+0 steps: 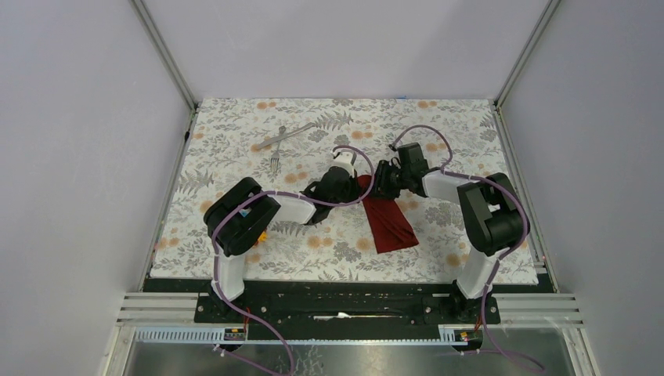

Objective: Fold the napkin into a case and place the utensils inside
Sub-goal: Grasp the top corner of the smaller rectangle folded napkin from the folded napkin.

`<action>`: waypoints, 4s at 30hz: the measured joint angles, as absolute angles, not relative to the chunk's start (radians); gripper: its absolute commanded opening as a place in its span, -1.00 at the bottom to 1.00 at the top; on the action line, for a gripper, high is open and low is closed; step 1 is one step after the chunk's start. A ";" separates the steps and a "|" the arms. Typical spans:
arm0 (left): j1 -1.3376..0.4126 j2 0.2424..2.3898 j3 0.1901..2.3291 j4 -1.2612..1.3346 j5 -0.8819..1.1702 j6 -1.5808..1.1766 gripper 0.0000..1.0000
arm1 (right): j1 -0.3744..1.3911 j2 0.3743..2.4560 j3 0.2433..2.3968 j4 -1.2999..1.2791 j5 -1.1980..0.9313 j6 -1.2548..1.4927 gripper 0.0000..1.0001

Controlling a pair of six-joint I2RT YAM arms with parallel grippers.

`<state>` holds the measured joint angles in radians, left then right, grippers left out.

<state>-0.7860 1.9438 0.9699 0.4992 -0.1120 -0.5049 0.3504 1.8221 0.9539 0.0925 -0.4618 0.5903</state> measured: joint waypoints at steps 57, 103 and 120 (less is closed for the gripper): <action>-0.749 1.903 0.891 0.549 -0.052 -0.574 -1.00 | 0.278 2.051 0.750 0.963 -0.675 1.233 -0.09; -0.570 1.733 0.773 0.361 0.025 -0.822 -0.46 | 0.311 2.077 0.885 0.723 -0.696 0.992 -0.97; -0.581 1.977 1.047 0.285 0.091 -0.832 -0.34 | 0.366 2.080 0.935 0.661 -0.612 0.957 -0.53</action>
